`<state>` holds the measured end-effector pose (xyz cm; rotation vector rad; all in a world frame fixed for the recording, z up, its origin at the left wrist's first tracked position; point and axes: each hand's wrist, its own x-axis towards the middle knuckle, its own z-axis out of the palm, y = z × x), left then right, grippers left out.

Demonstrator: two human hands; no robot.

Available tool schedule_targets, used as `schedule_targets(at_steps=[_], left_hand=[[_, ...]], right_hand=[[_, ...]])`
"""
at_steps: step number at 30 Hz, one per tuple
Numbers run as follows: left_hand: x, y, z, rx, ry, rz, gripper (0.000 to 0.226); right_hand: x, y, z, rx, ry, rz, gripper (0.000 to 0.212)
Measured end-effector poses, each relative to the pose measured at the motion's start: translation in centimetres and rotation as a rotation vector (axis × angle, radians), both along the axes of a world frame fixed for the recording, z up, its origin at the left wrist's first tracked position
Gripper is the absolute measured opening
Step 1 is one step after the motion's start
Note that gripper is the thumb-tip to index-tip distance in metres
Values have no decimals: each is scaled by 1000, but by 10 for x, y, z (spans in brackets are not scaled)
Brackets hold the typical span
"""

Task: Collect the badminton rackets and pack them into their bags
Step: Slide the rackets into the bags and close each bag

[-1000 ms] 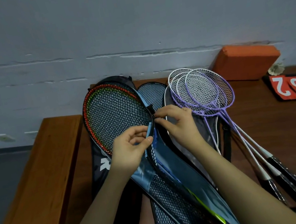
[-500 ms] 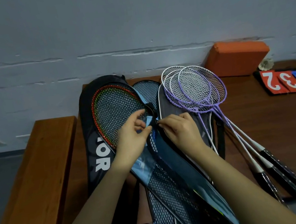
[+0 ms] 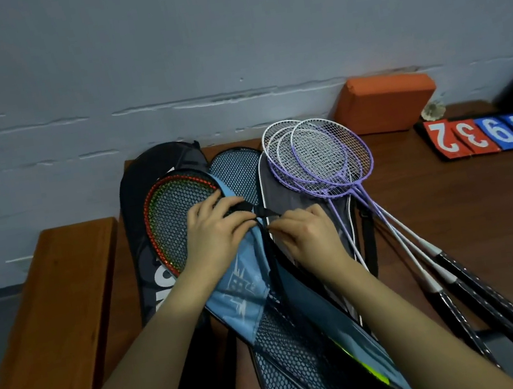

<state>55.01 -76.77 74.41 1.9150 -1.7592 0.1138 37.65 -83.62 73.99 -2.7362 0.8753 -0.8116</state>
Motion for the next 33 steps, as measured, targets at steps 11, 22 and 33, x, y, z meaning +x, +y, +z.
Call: schedule_targets(at_steps=[11,22,33], left_hand=[[-11,-28,-26,-3,224,196,24],[-82,18,-35,187,-17,-134,21],[-68,-7,-37,98,144,118,20]], right_hand=[[-81,15,-28,204,27,8,22],[-85,27,-28,262,-37,-30,12],[-98,35,-32,371,-83,-49,11]])
